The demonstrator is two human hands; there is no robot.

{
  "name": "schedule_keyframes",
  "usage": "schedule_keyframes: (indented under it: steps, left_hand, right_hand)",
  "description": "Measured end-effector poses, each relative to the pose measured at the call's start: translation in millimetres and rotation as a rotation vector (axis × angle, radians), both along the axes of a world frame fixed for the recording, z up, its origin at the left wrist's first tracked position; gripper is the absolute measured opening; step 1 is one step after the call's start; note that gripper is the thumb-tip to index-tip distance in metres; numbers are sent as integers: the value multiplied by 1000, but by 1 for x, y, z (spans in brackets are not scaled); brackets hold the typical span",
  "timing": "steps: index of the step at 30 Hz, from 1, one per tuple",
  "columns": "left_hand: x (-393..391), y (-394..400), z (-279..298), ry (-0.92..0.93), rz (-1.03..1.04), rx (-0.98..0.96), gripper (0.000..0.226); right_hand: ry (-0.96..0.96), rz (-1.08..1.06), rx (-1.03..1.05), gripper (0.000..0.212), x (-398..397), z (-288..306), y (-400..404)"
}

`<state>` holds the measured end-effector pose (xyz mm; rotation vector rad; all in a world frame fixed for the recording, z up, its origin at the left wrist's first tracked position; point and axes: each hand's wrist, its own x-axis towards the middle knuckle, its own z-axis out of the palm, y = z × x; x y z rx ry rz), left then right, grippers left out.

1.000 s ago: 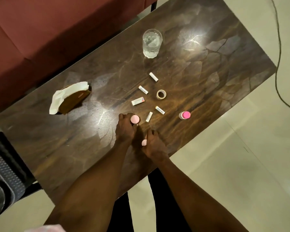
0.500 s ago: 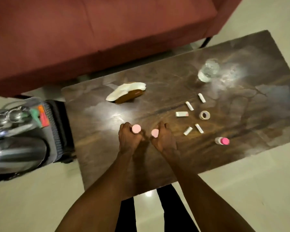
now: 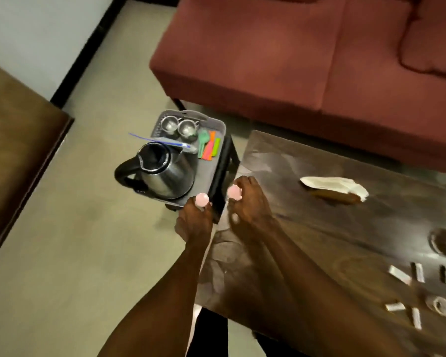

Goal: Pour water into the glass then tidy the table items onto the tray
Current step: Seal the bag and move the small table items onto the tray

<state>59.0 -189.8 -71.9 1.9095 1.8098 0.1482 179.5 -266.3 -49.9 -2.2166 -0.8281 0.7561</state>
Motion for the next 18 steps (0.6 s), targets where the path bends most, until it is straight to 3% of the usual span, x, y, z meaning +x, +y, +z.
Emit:
schedule_keyframes:
  steps: [9, 18]
  left_hand:
    - [-3, 45, -34, 22, 151, -105, 36]
    - [2, 80, -58, 158, -89, -157, 27]
  right_hand:
    - [-256, 357, -161, 35, 2, -32, 115]
    - [-491, 620, -352, 49, -1, -83, 155]
